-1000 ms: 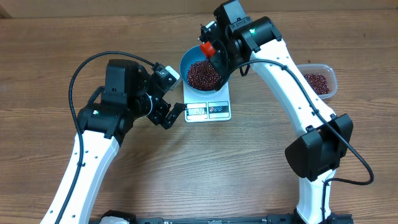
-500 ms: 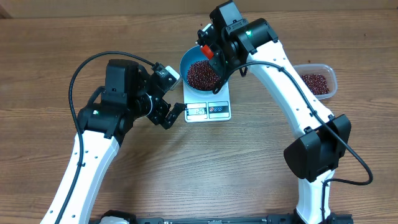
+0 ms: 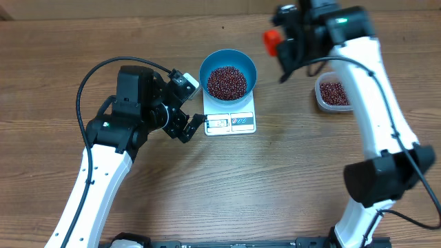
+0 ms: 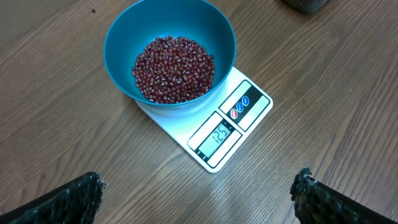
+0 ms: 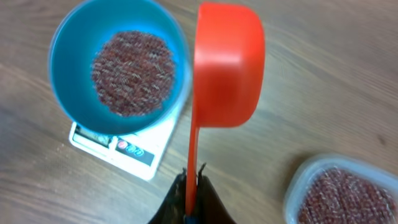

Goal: Scoop item into bowl and weigh 150g on scale
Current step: 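Move the empty scoop with the right gripper back to the tub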

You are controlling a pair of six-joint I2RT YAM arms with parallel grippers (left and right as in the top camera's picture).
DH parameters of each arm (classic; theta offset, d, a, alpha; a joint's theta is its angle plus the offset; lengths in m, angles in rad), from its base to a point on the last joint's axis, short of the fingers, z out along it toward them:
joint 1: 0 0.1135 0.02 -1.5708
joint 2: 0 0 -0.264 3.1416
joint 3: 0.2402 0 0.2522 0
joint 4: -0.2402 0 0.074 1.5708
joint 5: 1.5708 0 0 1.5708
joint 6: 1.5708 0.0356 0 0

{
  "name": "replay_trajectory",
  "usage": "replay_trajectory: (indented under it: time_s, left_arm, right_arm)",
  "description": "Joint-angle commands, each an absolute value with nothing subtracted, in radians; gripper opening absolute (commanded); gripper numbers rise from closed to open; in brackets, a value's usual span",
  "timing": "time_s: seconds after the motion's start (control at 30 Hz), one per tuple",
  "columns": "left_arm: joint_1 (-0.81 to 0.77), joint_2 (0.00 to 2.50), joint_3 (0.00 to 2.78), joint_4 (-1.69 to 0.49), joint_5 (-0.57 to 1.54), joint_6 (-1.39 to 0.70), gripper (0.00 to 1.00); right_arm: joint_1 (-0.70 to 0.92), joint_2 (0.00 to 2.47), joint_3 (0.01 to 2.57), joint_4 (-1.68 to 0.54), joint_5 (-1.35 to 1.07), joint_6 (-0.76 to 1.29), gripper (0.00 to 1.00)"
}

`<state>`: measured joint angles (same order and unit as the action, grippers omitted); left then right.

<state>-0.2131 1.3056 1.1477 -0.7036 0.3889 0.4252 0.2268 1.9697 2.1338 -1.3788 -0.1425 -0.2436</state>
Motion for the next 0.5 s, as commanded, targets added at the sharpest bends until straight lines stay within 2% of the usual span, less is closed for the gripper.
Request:
replay_trajectory:
  time_s: [0.0, 0.47]
  left_arm:
    - [-0.203, 1.308, 1.151, -0.703, 0.392, 0.418, 1.00]
    - [-0.203, 1.308, 1.151, -0.703, 0.392, 0.418, 1.00]
  right_arm:
    - [0.129, 1.917, 2.162, -1.431, -0.163, -0.205, 0.04]
    - [-0.163, 1.950, 2.157, -1.583, -0.084, -0.211, 0.04]
